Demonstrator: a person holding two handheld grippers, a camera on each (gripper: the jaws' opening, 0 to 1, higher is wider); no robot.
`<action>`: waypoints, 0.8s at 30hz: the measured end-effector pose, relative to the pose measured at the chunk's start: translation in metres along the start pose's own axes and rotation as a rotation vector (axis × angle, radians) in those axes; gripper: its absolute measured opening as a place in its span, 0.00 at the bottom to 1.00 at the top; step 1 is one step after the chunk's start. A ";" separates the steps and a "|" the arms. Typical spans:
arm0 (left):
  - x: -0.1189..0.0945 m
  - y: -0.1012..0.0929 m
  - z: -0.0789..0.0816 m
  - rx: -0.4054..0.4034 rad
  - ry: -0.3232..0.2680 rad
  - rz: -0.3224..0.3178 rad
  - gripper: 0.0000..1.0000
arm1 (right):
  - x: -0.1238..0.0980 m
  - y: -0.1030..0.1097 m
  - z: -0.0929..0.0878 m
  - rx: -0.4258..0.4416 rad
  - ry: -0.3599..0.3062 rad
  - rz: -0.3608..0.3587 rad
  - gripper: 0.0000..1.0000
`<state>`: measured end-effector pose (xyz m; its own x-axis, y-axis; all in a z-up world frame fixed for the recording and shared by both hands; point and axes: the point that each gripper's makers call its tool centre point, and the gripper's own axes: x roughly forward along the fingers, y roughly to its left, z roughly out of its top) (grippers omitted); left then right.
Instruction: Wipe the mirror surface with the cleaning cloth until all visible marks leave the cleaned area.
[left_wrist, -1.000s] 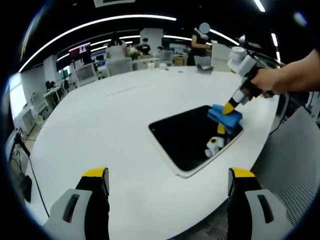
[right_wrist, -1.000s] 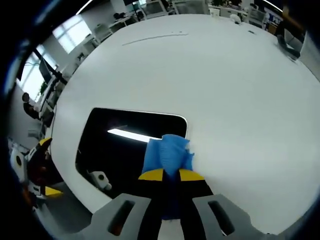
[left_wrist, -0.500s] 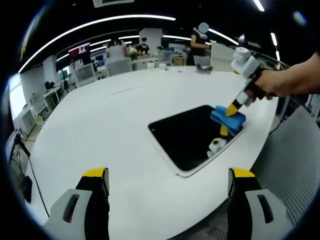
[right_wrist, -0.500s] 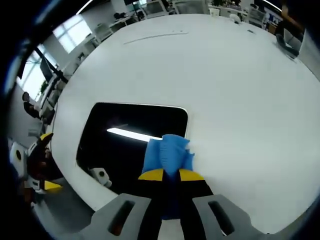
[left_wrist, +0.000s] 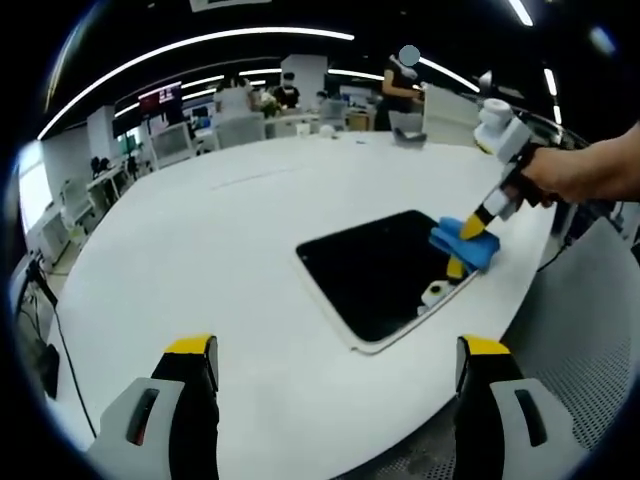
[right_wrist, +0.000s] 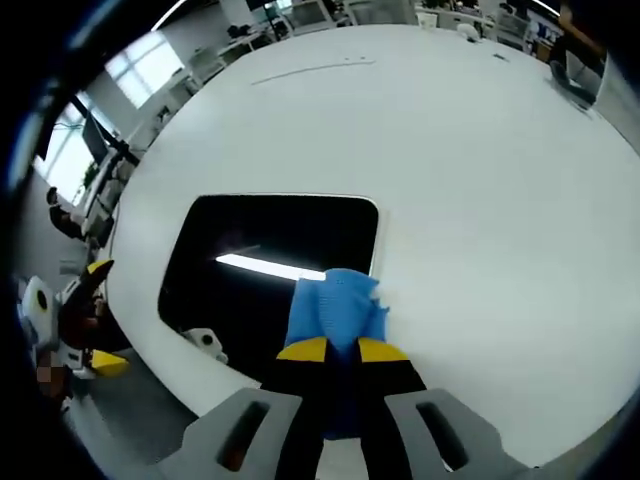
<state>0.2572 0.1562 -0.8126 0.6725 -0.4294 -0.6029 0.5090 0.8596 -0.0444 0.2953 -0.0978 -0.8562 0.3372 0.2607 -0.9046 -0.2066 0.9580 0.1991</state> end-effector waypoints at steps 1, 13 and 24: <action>0.000 0.000 0.001 0.003 -0.002 0.001 0.99 | -0.001 0.000 -0.001 0.000 -0.001 0.000 0.04; 0.000 -0.002 0.001 0.029 -0.003 -0.006 0.99 | -0.005 0.005 -0.013 -0.029 -0.006 -0.017 0.04; 0.001 -0.002 0.000 0.033 0.003 -0.002 0.99 | -0.008 0.007 -0.025 -0.021 -0.009 -0.011 0.04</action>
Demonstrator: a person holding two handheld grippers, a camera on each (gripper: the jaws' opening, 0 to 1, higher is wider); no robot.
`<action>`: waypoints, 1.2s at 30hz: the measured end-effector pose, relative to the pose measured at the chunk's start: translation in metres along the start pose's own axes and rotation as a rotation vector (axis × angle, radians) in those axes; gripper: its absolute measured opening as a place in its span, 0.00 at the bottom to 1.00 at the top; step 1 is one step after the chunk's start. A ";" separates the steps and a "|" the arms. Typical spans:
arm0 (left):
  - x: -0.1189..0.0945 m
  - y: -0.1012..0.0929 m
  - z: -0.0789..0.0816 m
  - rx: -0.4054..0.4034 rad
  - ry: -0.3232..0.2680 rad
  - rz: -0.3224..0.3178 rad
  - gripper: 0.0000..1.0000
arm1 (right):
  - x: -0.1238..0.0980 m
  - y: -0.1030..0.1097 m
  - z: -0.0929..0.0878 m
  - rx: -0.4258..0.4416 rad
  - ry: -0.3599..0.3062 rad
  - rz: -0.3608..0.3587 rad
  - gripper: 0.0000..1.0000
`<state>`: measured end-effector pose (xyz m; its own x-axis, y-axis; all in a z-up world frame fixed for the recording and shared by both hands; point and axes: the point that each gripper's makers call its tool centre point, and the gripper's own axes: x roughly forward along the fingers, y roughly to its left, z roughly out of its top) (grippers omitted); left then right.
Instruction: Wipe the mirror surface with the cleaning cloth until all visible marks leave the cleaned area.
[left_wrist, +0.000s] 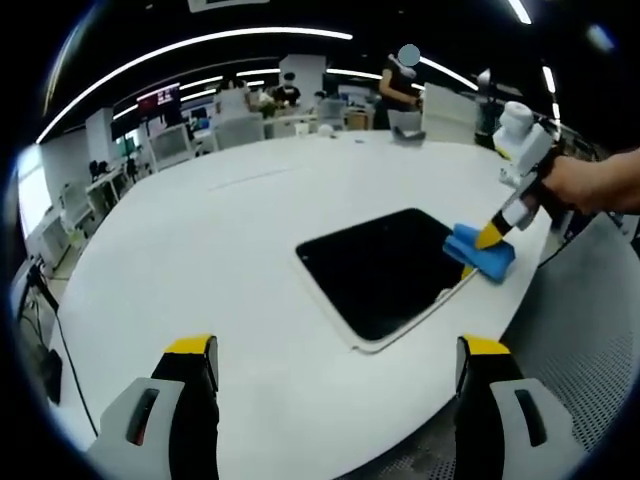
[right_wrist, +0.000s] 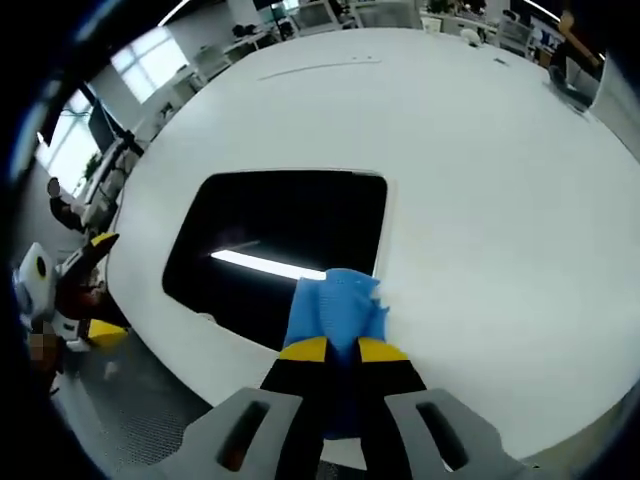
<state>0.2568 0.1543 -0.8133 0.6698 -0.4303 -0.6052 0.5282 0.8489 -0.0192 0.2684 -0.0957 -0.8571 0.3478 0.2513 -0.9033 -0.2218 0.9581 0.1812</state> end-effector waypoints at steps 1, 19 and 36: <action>0.000 0.000 0.000 0.000 -0.001 0.001 0.99 | 0.000 0.000 -0.001 0.003 0.001 0.001 0.04; 0.001 0.000 -0.001 0.007 0.007 -0.002 0.99 | -0.001 0.001 -0.004 0.011 0.006 0.012 0.04; 0.000 -0.002 -0.002 0.020 0.014 -0.006 0.99 | 0.000 0.013 -0.004 0.002 0.015 0.011 0.04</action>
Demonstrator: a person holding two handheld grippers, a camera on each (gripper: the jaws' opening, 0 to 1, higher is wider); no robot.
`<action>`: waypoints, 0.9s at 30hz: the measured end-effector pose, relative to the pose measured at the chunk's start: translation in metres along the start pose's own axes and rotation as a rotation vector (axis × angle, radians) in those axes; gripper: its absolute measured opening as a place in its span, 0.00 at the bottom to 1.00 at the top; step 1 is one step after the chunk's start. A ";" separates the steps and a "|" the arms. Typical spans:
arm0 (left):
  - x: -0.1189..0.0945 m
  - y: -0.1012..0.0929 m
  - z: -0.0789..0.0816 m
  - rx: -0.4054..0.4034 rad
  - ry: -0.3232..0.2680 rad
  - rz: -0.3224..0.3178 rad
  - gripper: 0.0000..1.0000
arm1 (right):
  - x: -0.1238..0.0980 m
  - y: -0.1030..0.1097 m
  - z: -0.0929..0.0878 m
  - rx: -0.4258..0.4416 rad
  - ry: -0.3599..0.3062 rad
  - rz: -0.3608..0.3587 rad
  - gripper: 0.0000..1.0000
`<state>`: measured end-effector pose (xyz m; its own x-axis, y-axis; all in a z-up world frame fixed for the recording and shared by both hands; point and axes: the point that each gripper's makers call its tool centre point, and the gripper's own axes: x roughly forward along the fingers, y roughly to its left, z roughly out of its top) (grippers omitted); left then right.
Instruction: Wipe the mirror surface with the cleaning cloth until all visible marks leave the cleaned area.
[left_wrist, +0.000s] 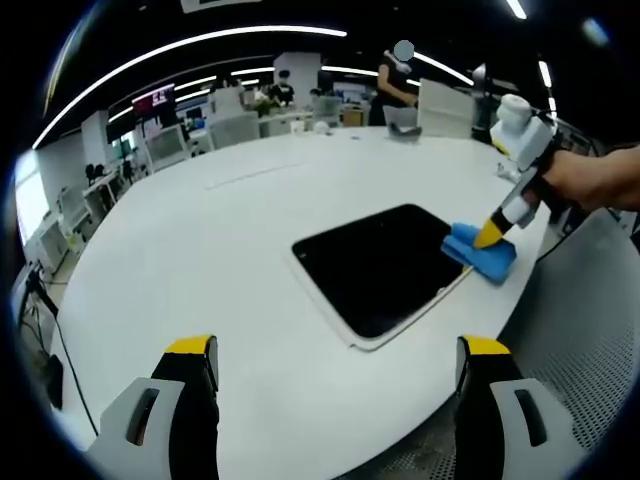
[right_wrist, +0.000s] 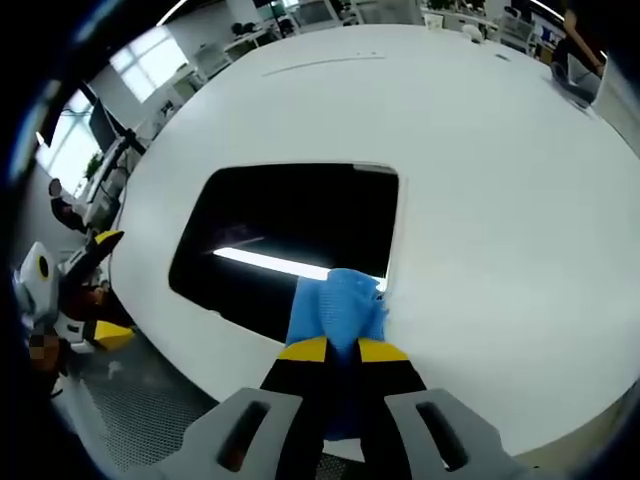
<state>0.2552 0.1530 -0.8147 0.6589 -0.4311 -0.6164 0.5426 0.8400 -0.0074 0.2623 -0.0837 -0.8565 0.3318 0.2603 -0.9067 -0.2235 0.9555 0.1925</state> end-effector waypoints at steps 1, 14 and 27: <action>0.000 0.000 0.000 0.001 0.001 0.000 0.99 | 0.000 0.001 0.000 -0.002 0.000 0.000 0.04; 0.000 -0.002 -0.002 0.006 0.011 -0.003 0.99 | 0.005 0.016 0.002 -0.014 0.010 0.012 0.04; 0.000 -0.005 -0.001 0.006 0.006 -0.020 0.99 | 0.013 0.044 0.009 -0.019 0.006 0.037 0.04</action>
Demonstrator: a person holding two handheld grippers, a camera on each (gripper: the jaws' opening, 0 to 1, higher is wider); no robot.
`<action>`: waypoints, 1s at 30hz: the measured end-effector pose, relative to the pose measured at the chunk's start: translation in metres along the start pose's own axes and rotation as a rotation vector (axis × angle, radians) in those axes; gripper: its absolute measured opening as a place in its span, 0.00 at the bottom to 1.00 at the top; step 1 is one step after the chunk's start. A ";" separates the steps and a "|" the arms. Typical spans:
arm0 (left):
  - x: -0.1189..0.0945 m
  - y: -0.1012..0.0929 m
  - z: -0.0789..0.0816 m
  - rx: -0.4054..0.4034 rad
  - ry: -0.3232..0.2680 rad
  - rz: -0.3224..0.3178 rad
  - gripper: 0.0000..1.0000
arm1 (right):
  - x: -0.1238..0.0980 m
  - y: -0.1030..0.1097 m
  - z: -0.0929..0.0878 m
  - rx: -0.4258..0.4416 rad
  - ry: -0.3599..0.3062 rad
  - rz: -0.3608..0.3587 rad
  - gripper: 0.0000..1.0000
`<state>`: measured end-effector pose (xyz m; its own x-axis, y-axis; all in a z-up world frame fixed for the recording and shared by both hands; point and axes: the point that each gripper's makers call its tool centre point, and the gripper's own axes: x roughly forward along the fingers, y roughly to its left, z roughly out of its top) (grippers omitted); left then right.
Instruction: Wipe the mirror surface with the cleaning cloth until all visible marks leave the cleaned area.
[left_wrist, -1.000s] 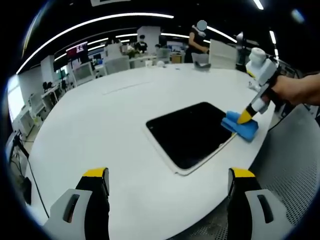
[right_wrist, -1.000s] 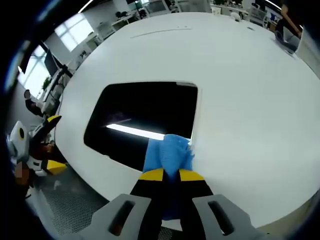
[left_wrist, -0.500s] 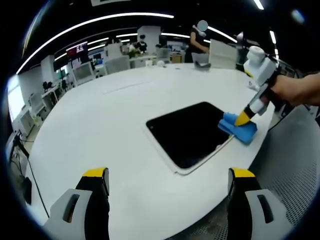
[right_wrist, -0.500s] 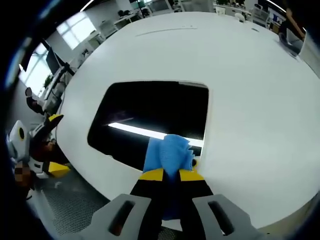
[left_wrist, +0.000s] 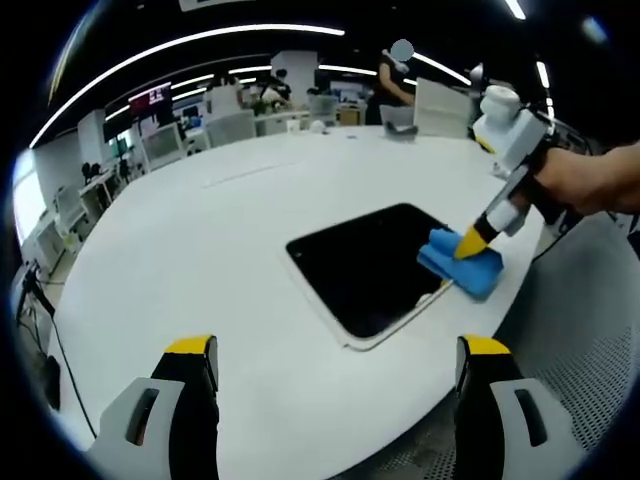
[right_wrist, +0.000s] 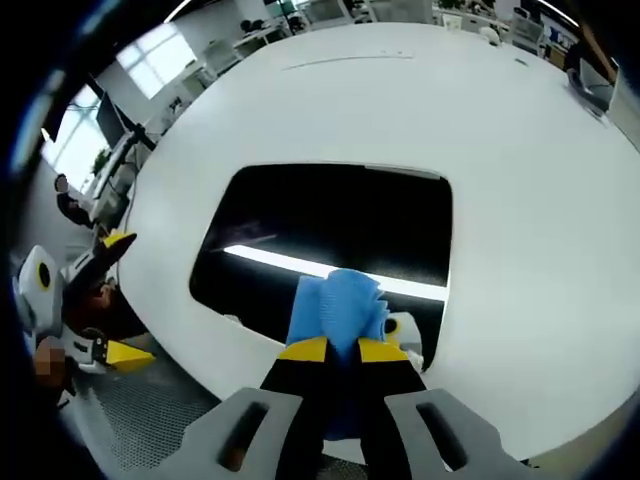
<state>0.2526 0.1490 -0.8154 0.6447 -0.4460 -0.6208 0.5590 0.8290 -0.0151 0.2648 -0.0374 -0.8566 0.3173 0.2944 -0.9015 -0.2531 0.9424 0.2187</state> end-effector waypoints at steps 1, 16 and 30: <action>0.000 -0.001 -0.001 0.000 0.004 -0.002 0.99 | 0.001 0.002 0.000 -0.003 0.000 0.001 0.04; 0.000 0.000 -0.001 0.000 0.004 -0.001 0.99 | 0.010 0.028 0.008 -0.049 0.006 0.020 0.04; 0.001 -0.001 -0.001 0.002 0.006 -0.007 0.99 | 0.018 0.051 0.014 -0.077 0.010 0.044 0.04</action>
<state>0.2521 0.1483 -0.8164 0.6379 -0.4495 -0.6253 0.5641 0.8255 -0.0179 0.2700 0.0183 -0.8560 0.2955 0.3331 -0.8954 -0.3363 0.9135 0.2289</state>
